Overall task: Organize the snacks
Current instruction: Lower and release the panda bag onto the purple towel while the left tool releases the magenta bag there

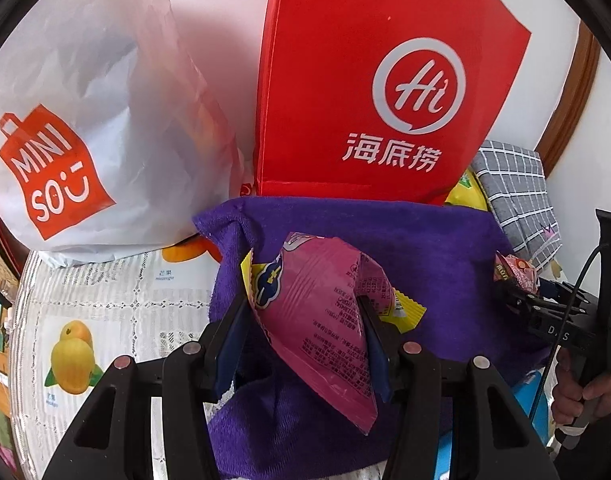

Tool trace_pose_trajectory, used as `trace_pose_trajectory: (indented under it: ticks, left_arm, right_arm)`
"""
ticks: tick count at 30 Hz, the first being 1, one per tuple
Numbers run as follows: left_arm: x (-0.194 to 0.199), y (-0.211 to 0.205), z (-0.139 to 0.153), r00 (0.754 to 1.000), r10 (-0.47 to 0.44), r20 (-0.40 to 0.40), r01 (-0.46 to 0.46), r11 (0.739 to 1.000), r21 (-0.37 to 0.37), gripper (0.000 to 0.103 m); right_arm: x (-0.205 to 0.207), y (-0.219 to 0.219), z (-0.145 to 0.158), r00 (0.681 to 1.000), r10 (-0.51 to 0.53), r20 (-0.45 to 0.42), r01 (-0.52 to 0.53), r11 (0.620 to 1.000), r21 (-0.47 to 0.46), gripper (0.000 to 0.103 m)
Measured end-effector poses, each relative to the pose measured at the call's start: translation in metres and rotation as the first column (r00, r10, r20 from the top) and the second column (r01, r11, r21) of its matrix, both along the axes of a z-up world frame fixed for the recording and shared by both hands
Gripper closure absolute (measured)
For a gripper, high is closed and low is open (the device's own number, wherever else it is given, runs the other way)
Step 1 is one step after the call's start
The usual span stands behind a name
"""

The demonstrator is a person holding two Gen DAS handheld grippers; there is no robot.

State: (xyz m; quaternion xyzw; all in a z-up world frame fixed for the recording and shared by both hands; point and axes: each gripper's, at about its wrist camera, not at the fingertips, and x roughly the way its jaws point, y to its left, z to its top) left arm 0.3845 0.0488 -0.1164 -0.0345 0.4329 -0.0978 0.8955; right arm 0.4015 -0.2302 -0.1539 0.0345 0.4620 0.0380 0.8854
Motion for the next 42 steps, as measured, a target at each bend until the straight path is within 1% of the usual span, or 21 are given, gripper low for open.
trace_pose_trajectory:
  ticks: [5, 12, 18, 24, 32, 34, 36, 37, 39, 41, 42]
  left_arm:
    - [0.008, -0.004, -0.007, 1.000, -0.001, -0.019, 0.001, 1.000, 0.011, 0.052]
    - [0.012, -0.010, -0.016, 0.999, 0.003, -0.048, -0.002, 1.000, 0.025, 0.052]
    - [0.015, -0.014, -0.023, 0.998, 0.000, -0.057, 0.002, 0.999, 0.033, 0.051]
    - [0.016, -0.016, -0.023, 0.998, -0.001, -0.055, 0.003, 0.999, 0.038, 0.050]
    - [0.011, -0.011, -0.023, 0.998, -0.004, -0.065, 0.006, 1.000, 0.029, 0.050]
    - [0.010, -0.011, -0.023, 0.998, -0.007, -0.069, 0.009, 1.000, 0.028, 0.047]
    - [0.008, -0.012, -0.022, 0.997, -0.013, -0.074, 0.015, 1.000, 0.023, 0.036]
    - [0.006, -0.013, -0.021, 0.997, -0.012, -0.071, 0.014, 1.000, 0.021, 0.033]
    - [0.001, -0.014, -0.018, 0.998, -0.010, -0.061, 0.011, 1.000, 0.013, 0.024]
    - [-0.004, -0.015, -0.014, 0.998, -0.005, -0.056, 0.006, 1.000, 0.016, 0.020]
    - [-0.007, -0.016, -0.012, 0.999, 0.000, -0.049, 0.001, 1.000, 0.024, 0.019]
  right_arm:
    - [0.009, -0.004, -0.007, 0.999, -0.003, -0.034, 0.004, 0.999, 0.032, 0.034]
    - [0.015, -0.003, -0.010, 0.999, 0.010, -0.031, -0.010, 1.000, 0.012, 0.034]
    - [0.021, 0.004, -0.019, 0.999, 0.024, -0.034, -0.024, 1.000, 0.005, 0.033]
    - [0.019, 0.012, -0.025, 0.999, 0.034, -0.033, -0.034, 0.999, -0.009, 0.033]
    - [0.016, 0.008, -0.026, 0.999, 0.039, -0.037, -0.040, 0.999, -0.012, 0.032]
    - [0.015, 0.008, -0.025, 0.999, 0.038, -0.038, -0.039, 0.999, -0.013, 0.032]
    - [0.012, 0.008, -0.020, 0.998, 0.037, -0.041, -0.038, 0.999, -0.014, 0.029]
    - [0.010, 0.009, -0.019, 0.998, 0.044, -0.043, -0.045, 0.999, -0.011, 0.027]
    - [0.008, 0.011, -0.016, 0.997, 0.059, -0.043, -0.059, 0.998, -0.006, 0.019]
    - [0.001, 0.013, -0.009, 0.997, 0.074, -0.030, -0.074, 0.997, -0.009, 0.018]
    - [-0.002, 0.014, -0.006, 0.997, 0.079, -0.021, -0.079, 0.997, -0.016, 0.017]
